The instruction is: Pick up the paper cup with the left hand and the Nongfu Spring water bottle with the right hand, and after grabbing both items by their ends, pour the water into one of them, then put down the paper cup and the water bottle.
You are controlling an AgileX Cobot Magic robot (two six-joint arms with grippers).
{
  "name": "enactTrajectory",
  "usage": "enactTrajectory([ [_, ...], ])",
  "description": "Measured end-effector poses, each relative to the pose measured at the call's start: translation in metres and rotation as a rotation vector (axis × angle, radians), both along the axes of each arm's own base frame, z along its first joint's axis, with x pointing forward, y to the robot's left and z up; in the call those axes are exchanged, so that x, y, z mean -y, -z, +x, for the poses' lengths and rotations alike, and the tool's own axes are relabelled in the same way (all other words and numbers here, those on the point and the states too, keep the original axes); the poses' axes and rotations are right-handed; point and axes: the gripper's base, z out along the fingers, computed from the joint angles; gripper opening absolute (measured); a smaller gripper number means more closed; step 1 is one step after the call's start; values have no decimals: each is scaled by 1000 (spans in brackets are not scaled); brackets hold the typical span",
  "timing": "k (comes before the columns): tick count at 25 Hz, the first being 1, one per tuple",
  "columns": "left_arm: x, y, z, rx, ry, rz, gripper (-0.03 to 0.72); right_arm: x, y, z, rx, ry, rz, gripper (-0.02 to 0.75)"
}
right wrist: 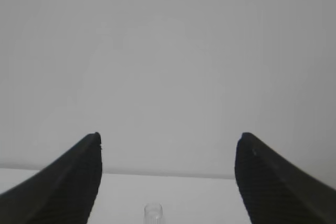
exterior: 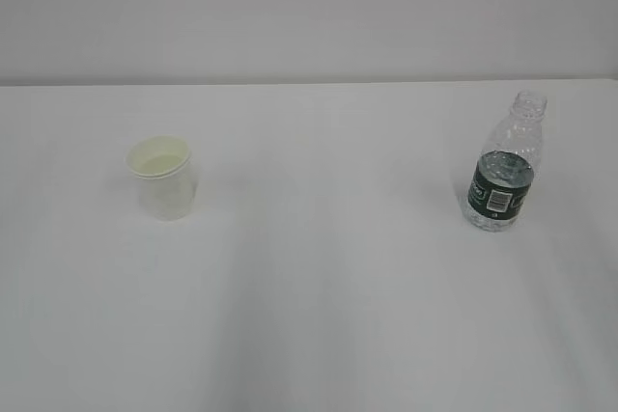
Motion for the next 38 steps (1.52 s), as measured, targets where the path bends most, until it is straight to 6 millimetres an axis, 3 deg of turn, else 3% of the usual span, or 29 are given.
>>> enactTrajectory([
  [13,-7,-8,-25,-149,-41,14,525,6,12,-32,-69,10,40,592],
  [28,7,29,-43,-669,141,58,501,13,52,-50,-573,64,-73,592],
  [38,9,43,-40,-743,157,59,471,12,62,-54,-674,46,-80,592],
])
